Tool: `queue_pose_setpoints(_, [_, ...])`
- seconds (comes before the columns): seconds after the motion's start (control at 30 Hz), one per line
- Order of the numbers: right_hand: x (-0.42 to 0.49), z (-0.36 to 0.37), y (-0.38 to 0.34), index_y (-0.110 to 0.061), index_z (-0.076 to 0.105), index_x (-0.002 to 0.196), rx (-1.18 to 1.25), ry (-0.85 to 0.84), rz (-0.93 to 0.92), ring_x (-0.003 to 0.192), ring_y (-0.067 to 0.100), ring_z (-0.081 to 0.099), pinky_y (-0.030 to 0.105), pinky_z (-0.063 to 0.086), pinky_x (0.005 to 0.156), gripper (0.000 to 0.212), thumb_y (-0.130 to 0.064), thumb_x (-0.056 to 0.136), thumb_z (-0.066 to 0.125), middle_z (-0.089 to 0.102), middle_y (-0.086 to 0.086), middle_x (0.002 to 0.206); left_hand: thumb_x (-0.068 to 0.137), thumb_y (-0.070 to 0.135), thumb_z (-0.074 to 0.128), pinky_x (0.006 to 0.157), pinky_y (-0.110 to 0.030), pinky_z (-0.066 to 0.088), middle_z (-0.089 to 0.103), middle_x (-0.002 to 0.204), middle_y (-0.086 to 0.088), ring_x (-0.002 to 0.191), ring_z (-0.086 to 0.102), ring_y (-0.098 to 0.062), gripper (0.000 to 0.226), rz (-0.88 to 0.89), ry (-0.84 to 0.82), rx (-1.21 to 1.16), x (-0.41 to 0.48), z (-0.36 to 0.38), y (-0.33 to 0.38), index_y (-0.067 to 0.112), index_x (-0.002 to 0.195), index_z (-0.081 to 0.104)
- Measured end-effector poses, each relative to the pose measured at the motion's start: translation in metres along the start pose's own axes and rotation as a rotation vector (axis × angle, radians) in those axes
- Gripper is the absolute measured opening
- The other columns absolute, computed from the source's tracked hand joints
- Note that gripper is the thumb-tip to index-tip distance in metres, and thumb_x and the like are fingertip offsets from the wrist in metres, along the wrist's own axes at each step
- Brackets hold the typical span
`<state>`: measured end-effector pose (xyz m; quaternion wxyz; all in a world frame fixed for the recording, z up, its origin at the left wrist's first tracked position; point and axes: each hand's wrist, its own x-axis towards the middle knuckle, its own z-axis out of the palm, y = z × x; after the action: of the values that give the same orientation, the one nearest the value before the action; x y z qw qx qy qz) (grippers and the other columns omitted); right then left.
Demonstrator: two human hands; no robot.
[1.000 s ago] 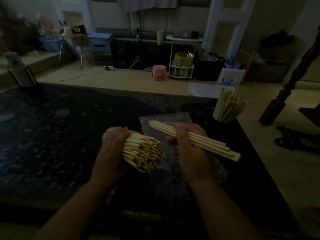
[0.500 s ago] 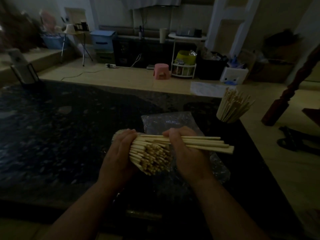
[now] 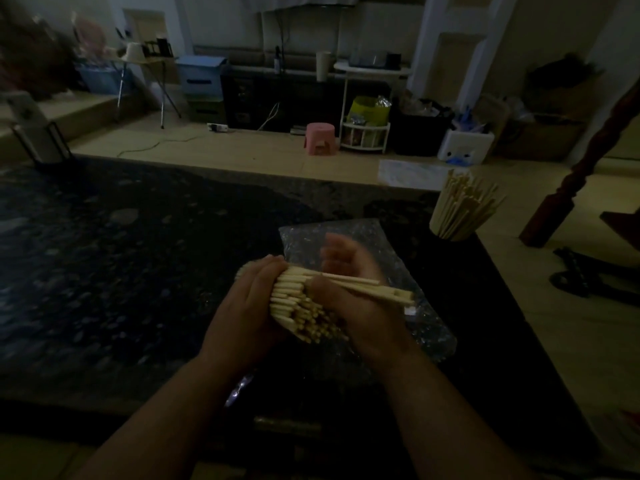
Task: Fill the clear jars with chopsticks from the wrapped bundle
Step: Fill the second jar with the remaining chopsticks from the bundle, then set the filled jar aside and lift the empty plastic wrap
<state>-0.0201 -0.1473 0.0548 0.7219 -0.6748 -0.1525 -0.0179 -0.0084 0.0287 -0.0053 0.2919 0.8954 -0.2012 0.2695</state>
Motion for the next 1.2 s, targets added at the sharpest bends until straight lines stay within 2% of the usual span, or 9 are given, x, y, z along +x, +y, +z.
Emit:
queue_pose_setpoints(0.13, [0.000,0.002,-0.004,-0.023,0.056,0.093,-0.019,0.372,-0.309,0.080,0.002,0.056,0.015,0.045,0.070,0.023,-0.042,0.081,0.054,0.057,-0.013,0.086,0.063,0.031,0.087,0.100,-0.045,0.043,0.052,0.136,-0.015,0.125,0.048,-0.028,0.087,-0.035,-0.011,0.013,0.000,0.001,-0.006,0.016,0.134,0.039])
queue_pose_setpoints(0.2, [-0.002,0.001,-0.004,-0.016,0.055,0.087,-0.112,0.475,-0.417,0.074,0.002,0.052,0.014,0.042,0.068,0.027,-0.037,0.090,0.038,0.054,-0.011,0.079,0.062,0.028,0.088,0.098,-0.045,0.044,0.051,0.136,-0.017,0.123,0.051,-0.032,0.089,-0.060,-0.008,0.028,0.000,0.001,-0.009,0.016,0.135,0.038])
queue_pose_setpoints(0.3, [-0.001,0.001,0.004,-0.026,0.055,0.087,-0.214,0.561,-0.382,0.077,0.005,0.056,0.022,0.047,0.070,0.024,-0.038,0.094,0.036,0.058,-0.012,0.081,0.058,0.022,0.092,0.098,-0.046,0.044,0.052,0.136,-0.017,0.122,0.051,-0.032,0.094,-0.065,-0.002,0.034,0.001,0.001,-0.007,0.016,0.135,0.038])
queue_pose_setpoints(0.47, [0.002,0.006,0.012,-0.039,0.061,0.101,-0.357,0.178,-0.053,0.100,0.004,0.059,0.033,0.051,0.088,0.034,-0.058,0.091,0.034,0.061,-0.014,0.105,0.059,0.021,0.091,0.100,-0.048,0.044,0.051,0.136,-0.016,0.125,0.050,-0.032,0.090,0.006,-0.028,0.053,0.004,0.000,0.003,0.016,0.133,0.039])
queue_pose_setpoints(0.63, [0.000,0.001,0.005,-0.019,0.068,0.103,-0.521,0.423,-0.304,0.096,-0.001,0.057,0.011,0.044,0.083,0.033,-0.036,0.093,0.042,0.063,-0.007,0.104,0.056,0.021,0.092,0.098,-0.046,0.044,0.053,0.133,-0.018,0.121,0.053,-0.034,0.094,-0.028,-0.011,0.079,0.005,0.001,0.003,0.014,0.133,0.039])
queue_pose_setpoints(0.77, [-0.005,0.003,0.007,-0.008,0.071,0.106,-0.637,0.348,-0.402,0.101,0.001,0.057,0.011,0.043,0.090,0.040,-0.031,0.095,0.041,0.066,-0.002,0.108,0.056,0.022,0.090,0.095,-0.046,0.044,0.055,0.129,-0.021,0.114,0.056,-0.036,0.092,-0.069,0.030,0.072,0.006,0.001,0.000,0.012,0.132,0.038])
queue_pose_setpoints(0.9, [-0.011,0.009,0.008,-0.013,0.058,0.133,-0.710,0.206,-0.246,0.124,-0.007,0.039,0.004,0.027,0.103,0.061,-0.051,0.091,0.033,0.051,-0.003,0.141,0.058,0.022,0.089,0.092,-0.051,0.048,0.055,0.129,-0.019,0.114,0.056,-0.036,0.089,-0.113,0.027,0.074,0.004,0.002,-0.002,0.009,0.132,0.042])
queue_pose_setpoints(1.03, [-0.012,0.010,0.007,-0.014,0.048,0.141,-0.732,0.180,-0.214,0.133,-0.005,0.031,0.005,0.023,0.106,0.068,-0.055,0.090,0.031,0.040,-0.003,0.151,0.054,0.016,0.091,0.091,-0.052,0.050,0.055,0.129,-0.017,0.113,0.056,-0.035,0.090,-0.148,0.008,0.080,0.006,0.001,-0.001,0.006,0.131,0.046])
queue_pose_setpoints(1.2, [-0.014,0.017,0.009,-0.025,0.023,0.152,-0.728,0.082,-0.148,0.144,-0.004,0.011,0.021,0.018,0.117,0.074,-0.063,0.088,0.026,0.014,-0.016,0.158,0.058,0.018,0.090,0.095,-0.052,0.047,0.055,0.130,-0.014,0.114,0.055,-0.032,0.086,-0.229,0.032,0.079,0.008,-0.001,0.004,0.008,0.132,0.048])
